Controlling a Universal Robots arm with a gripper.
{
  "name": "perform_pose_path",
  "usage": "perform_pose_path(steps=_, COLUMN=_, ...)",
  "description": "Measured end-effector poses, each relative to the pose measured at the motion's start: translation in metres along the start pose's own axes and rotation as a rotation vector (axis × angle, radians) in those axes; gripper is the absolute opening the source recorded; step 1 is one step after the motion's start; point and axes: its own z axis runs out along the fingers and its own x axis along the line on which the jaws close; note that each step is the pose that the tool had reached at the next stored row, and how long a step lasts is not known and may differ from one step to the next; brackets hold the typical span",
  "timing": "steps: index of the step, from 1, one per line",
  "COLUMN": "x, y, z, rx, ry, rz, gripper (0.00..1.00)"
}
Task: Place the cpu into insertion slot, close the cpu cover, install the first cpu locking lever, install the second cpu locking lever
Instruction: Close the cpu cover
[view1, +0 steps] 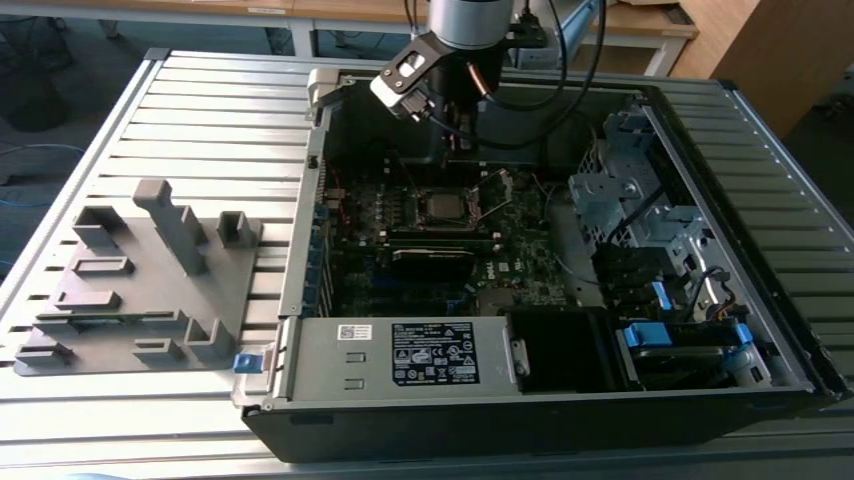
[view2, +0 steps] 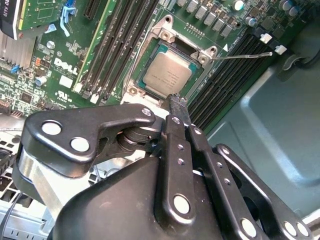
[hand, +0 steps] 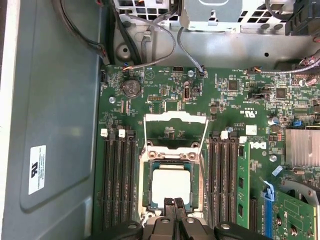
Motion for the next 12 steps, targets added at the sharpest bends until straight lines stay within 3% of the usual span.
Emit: perform_pose_path(steps=12, x=-0.0001, y=0.0051, z=0.0003, rx=0.0, ry=0.0001, rz=0.0, gripper=0.11)
